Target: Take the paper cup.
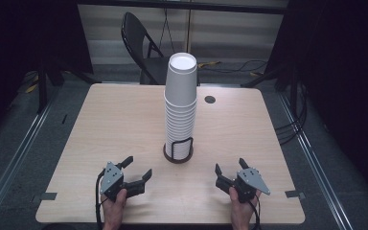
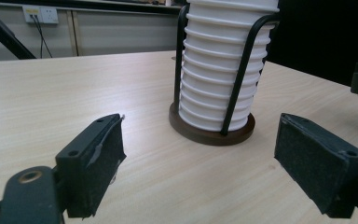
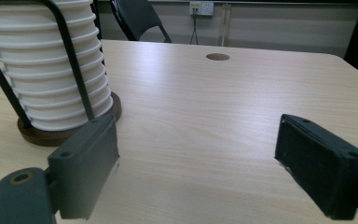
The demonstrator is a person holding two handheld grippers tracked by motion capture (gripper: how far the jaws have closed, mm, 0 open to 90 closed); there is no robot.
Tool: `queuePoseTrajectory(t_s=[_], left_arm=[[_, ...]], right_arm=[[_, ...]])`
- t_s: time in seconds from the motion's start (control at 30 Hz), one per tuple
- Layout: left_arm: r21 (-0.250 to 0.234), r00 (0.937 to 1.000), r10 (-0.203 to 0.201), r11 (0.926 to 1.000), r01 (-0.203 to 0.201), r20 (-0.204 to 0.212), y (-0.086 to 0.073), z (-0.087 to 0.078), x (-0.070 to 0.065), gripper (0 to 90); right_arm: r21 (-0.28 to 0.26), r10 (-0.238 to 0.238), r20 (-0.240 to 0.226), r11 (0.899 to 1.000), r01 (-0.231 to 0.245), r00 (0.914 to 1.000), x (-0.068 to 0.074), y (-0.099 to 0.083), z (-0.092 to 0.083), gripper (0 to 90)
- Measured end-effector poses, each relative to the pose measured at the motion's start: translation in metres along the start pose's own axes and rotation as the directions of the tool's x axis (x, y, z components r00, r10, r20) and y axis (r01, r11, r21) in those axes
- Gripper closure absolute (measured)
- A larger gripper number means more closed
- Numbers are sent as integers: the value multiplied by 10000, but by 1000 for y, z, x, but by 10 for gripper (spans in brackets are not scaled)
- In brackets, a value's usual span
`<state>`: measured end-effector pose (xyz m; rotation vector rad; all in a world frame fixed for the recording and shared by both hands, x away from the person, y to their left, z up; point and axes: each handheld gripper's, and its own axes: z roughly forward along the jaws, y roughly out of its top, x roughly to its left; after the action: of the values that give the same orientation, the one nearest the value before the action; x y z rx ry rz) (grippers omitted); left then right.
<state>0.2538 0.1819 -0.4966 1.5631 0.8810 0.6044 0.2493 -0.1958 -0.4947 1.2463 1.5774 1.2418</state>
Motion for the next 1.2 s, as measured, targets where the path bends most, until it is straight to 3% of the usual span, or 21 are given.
queuePoseTrajectory(t_s=[0.27, 0.37, 0.47, 0.53, 0.73, 0.87, 1.2], left_arm=[[177, 9994, -331, 9993, 330, 69, 3, 0, 4, 155], [119, 9984, -464, 9989, 460, 337, 6, -1, 6, 156], [146, 9989, -387, 9992, 383, 254, 13, -1, 3, 156], [152, 9979, -483, 9987, 476, 439, 18, -1, 2, 157], [149, 9978, -143, 9998, 133, 645, 32, -2, -1, 159], [185, 9948, -2, 9998, -17, 1015, 39, -2, -3, 159], [-15, 9885, 502, 9987, -505, 1428, 66, 1, -6, 157]], right_arm=[[-36, -60, -200, 10000, 59, 9998, 0, 0, -1, 130], [-12, -94, -243, 10000, 93, 9997, 1, 0, -1, 132], [128, -172, -291, 9998, 176, 9994, 1, 0, 1, 131], [180, -272, -279, 9995, 278, 9992, 2, 1, 1, 130], [131, -135, -433, 9998, 141, 9990, 1, 0, 0, 130], [135, -169, -410, 9998, 174, 9990, 2, 0, 0, 130], [123, -186, -403, 9997, 192, 9990, 2, 0, 0, 130]])
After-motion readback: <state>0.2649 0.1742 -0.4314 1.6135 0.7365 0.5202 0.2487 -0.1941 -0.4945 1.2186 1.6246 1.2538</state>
